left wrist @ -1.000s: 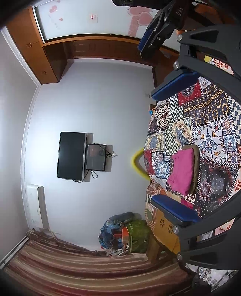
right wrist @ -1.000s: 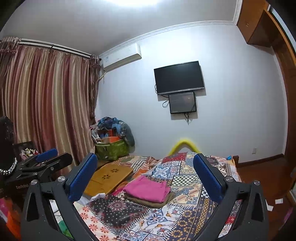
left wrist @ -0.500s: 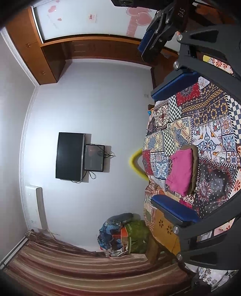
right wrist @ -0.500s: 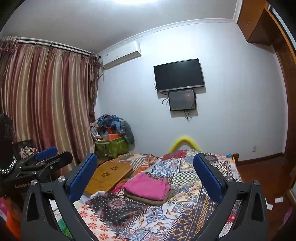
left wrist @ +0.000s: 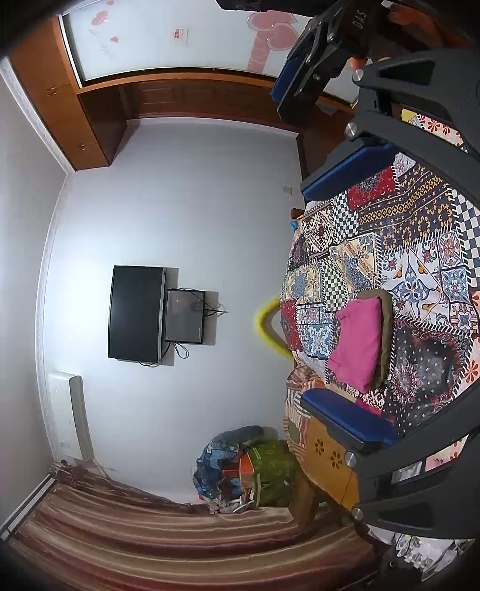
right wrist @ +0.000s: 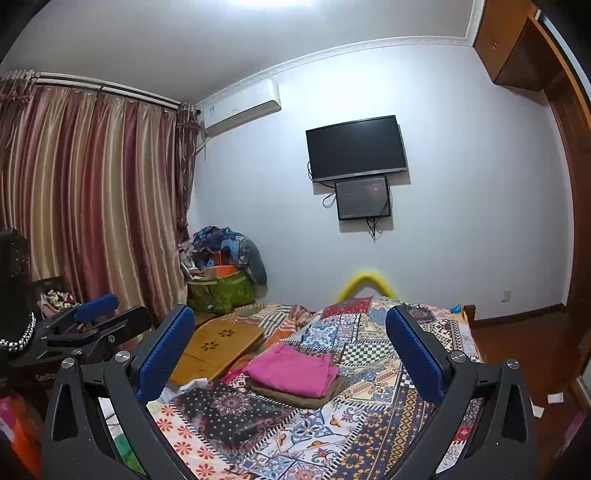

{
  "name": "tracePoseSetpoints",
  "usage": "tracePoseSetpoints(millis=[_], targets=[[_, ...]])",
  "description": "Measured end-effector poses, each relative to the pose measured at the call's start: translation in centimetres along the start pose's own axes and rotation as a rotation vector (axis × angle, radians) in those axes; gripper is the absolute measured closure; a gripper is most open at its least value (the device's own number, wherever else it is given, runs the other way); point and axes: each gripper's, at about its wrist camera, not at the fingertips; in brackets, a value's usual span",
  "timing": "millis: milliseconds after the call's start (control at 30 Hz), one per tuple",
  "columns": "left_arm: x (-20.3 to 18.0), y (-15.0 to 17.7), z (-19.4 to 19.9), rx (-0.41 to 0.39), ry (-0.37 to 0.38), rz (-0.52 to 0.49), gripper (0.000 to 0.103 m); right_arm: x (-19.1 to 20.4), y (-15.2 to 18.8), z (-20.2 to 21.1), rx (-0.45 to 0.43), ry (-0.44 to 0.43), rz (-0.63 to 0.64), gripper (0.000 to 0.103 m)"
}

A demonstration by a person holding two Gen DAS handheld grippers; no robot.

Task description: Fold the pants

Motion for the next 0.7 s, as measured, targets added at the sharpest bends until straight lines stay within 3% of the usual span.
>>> tracePoseSetpoints(millis=[700], targets=[[0.62,0.14,-0.23,0.007,0.026,-0.003,0.0,0.07,0.02,0.17,0.001,0.007,0.013,0.0]])
Point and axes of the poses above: each gripper's, at about its wrist camera, not at the fingertips, and z roughly against the way its jaws point, x to its left, y to its underside, and after that the axes turned 14 degrees about x, right-handed
